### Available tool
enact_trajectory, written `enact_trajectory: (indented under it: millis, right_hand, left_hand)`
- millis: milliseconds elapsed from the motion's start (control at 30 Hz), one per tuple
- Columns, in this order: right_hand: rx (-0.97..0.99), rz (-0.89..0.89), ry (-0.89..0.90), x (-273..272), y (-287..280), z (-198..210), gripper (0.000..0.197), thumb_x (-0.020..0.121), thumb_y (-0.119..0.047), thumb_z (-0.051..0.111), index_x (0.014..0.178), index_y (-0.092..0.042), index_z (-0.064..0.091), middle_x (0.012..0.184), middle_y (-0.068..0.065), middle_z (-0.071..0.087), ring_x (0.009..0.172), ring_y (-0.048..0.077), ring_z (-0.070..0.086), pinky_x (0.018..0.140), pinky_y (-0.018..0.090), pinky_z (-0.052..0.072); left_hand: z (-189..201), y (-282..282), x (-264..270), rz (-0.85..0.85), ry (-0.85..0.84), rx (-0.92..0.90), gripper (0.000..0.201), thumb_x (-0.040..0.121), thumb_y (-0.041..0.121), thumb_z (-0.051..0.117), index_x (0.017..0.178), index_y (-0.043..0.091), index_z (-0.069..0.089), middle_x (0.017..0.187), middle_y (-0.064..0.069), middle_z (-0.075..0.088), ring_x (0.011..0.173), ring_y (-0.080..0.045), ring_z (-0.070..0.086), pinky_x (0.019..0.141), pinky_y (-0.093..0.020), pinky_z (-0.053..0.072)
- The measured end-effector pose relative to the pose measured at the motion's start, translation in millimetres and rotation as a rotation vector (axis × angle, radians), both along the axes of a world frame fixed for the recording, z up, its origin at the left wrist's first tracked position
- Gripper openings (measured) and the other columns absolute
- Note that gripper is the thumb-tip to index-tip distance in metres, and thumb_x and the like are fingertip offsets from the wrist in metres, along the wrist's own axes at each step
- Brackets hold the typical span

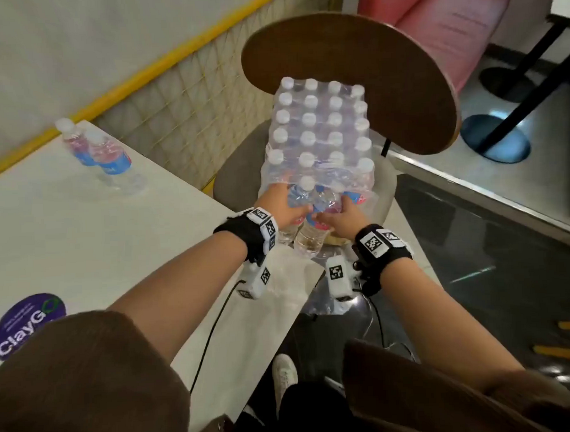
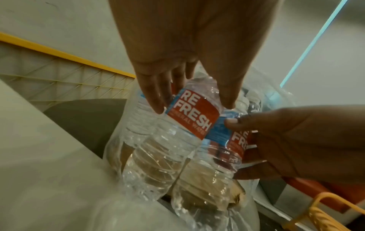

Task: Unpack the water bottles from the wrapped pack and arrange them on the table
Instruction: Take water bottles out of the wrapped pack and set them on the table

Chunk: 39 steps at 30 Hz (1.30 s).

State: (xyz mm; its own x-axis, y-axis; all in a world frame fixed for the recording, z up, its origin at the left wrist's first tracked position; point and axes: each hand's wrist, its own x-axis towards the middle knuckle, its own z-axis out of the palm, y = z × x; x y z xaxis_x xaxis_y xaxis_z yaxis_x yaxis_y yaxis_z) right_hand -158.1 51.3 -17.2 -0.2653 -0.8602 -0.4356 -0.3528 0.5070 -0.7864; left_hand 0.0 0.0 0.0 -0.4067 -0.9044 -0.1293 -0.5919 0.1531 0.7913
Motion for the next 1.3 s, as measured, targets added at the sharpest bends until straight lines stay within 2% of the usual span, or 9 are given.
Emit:
enact_trajectory:
  millis: [200,333,467,600,700,933,1033,1133,1300]
  right_hand:
    - [-0.113,0.070,0.001,12.0,8.5,0.5,0.075,0.070,-0.013,0.079,0.133,-0.012,0.039,0.117,0.003,0.060,0.100,0.017,0.060,0.075,0.016,0.048]
    - [-0.132,0.305,0.133,37.9,26.1,11.3,0.080,0.050,-0.042,0.080,0.120,-0.041,0.042,0.112,-0.009,0.062,0.103,0.018,0.061,0.090,0.045,0.051]
    - [-0.156,0.616,0.074,99.6,64.3,30.8,0.068,0.064,-0.019,0.084,0.119,-0.029,0.045,0.107,-0.008,0.059,0.099,0.013,0.056,0.090,0.033,0.047]
    - [-0.144,0.908,-0.004,186.1,104.8,28.8,0.069,0.065,-0.022,0.083,0.122,-0.034,0.045,0.112,-0.006,0.061,0.103,0.015,0.056,0.086,0.037,0.054]
    - [-0.147,1.041,-0.057,253.6,138.6,15.7,0.070,0.067,-0.019,0.082,0.126,-0.031,0.045,0.116,-0.007,0.060,0.106,0.014,0.056,0.089,0.037,0.053]
    - [-0.145,1.102,-0.166,360.1,204.5,-6.3,0.077,0.069,-0.020,0.081,0.131,-0.031,0.038,0.128,-0.005,0.051,0.117,0.016,0.050,0.091,0.037,0.053]
    - [-0.083,1.080,-0.158,373.5,214.1,-11.7,0.085,0.071,-0.017,0.081,0.139,-0.024,0.031,0.128,-0.004,0.044,0.117,0.012,0.045,0.098,0.028,0.043]
    - [0.043,1.084,-0.087,375.0,215.5,-17.0,0.073,0.076,-0.025,0.077,0.136,-0.030,0.037,0.126,0.002,0.049,0.104,0.018,0.058,0.092,0.031,0.049]
    - [0.047,1.086,-0.110,410.0,236.5,-20.6,0.064,0.078,-0.024,0.075,0.134,-0.028,0.042,0.113,0.002,0.054,0.083,0.020,0.064,0.075,0.027,0.047]
  left_hand:
    - [-6.5,7.7,16.0,0.052,-0.001,0.020,0.055,0.078,0.029,0.074,0.125,0.010,0.054,0.123,-0.010,0.059,0.113,-0.023,0.057,0.093,-0.025,0.043]
    - [-0.7,31.5,62.4,0.092,0.113,0.023,0.058,0.070,0.044,0.072,0.121,0.020,0.058,0.117,-0.009,0.059,0.109,-0.019,0.056,0.098,-0.031,0.044]
    - [12.9,75.6,130.7,0.194,0.249,0.071,0.049,0.072,0.032,0.077,0.115,0.023,0.056,0.109,0.000,0.059,0.101,-0.013,0.059,0.087,-0.025,0.047]
    - [16.5,140.4,228.7,0.314,0.194,0.144,0.053,0.080,0.022,0.074,0.127,0.024,0.051,0.114,0.005,0.061,0.106,-0.012,0.058,0.084,-0.019,0.047]
    - [9.7,198.1,300.1,0.382,0.152,0.183,0.051,0.080,0.024,0.074,0.125,0.028,0.051,0.116,0.004,0.063,0.111,-0.015,0.059,0.094,-0.033,0.051]
    - [4.1,283.4,391.0,0.571,0.201,0.195,0.060,0.077,0.034,0.072,0.130,0.031,0.044,0.124,0.009,0.056,0.115,-0.008,0.054,0.099,-0.031,0.048]
    - [10.3,300.6,405.1,0.566,0.248,0.224,0.061,0.077,0.025,0.071,0.128,0.034,0.038,0.114,0.016,0.052,0.105,0.004,0.051,0.091,-0.014,0.040]
    - [12.0,303.6,409.1,0.596,0.290,0.284,0.058,0.087,0.021,0.066,0.133,0.035,0.033,0.124,0.009,0.048,0.117,-0.011,0.048,0.098,-0.027,0.040]
    - [20.7,300.1,424.5,0.546,0.228,0.361,0.022,0.092,0.024,0.059,0.110,0.035,0.053,0.116,0.002,0.055,0.109,-0.017,0.052,0.088,-0.034,0.047]
